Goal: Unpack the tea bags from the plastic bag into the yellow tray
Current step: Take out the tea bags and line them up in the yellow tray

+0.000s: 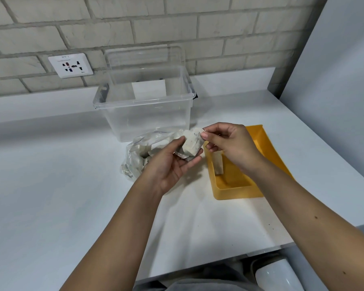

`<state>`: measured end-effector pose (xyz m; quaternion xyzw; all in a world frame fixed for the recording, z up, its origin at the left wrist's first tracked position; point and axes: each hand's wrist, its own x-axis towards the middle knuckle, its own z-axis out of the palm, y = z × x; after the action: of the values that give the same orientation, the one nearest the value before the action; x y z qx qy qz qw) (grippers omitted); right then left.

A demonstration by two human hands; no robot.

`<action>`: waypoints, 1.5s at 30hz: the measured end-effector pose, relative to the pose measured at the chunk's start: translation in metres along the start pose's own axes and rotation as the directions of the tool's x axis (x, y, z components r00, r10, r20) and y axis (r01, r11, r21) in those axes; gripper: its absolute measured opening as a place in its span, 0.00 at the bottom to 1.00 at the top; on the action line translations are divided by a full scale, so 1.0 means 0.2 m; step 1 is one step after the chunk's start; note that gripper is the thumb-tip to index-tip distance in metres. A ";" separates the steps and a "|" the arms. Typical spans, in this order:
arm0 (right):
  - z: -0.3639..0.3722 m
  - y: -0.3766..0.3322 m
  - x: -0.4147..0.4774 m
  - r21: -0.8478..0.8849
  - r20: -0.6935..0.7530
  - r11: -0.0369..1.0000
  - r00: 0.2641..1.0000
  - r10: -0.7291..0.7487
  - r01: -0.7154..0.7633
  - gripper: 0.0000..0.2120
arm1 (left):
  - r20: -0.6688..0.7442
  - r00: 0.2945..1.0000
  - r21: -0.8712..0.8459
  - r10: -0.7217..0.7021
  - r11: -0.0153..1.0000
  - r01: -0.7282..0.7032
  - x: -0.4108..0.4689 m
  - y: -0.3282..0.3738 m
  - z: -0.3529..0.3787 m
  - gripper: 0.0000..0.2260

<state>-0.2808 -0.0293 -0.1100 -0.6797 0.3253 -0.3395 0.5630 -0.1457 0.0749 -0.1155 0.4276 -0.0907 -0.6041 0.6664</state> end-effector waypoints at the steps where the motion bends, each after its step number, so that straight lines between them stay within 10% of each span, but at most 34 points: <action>1: -0.01 0.00 0.00 0.008 0.004 1.000 1.000 0.006 -0.006 0.05 | -0.013 1.000 -0.012 -0.007 1.000 0.006 0.00 0.00 0.01 0.10; 7: -0.13 -0.07 0.00 0.038 -0.055 0.999 0.998 -0.008 0.010 0.06 | -0.050 0.998 -0.041 -0.039 0.998 0.037 0.04 -0.02 0.00 0.11; 18: -0.29 0.26 -0.05 -0.511 0.144 0.831 0.931 0.336 -0.220 0.06 | -0.075 0.997 0.010 -0.010 1.000 0.011 0.05 -0.01 -0.04 0.11; 27: -0.22 0.32 0.05 -0.648 0.044 0.761 0.996 0.076 -0.030 0.04 | -0.091 0.996 0.050 -0.003 0.999 0.008 0.06 -0.02 -0.03 0.08; 45: -0.17 0.35 0.10 -0.568 -0.008 0.818 0.995 0.104 -0.090 0.06 | -0.104 0.994 0.064 -0.019 0.998 0.025 0.04 -0.03 -0.01 0.08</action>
<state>-0.3020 -0.0749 -0.1723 -0.8028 0.4392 -0.1903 0.3555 -0.1474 0.0689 -0.1239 0.4806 -0.0712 -0.5852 0.6492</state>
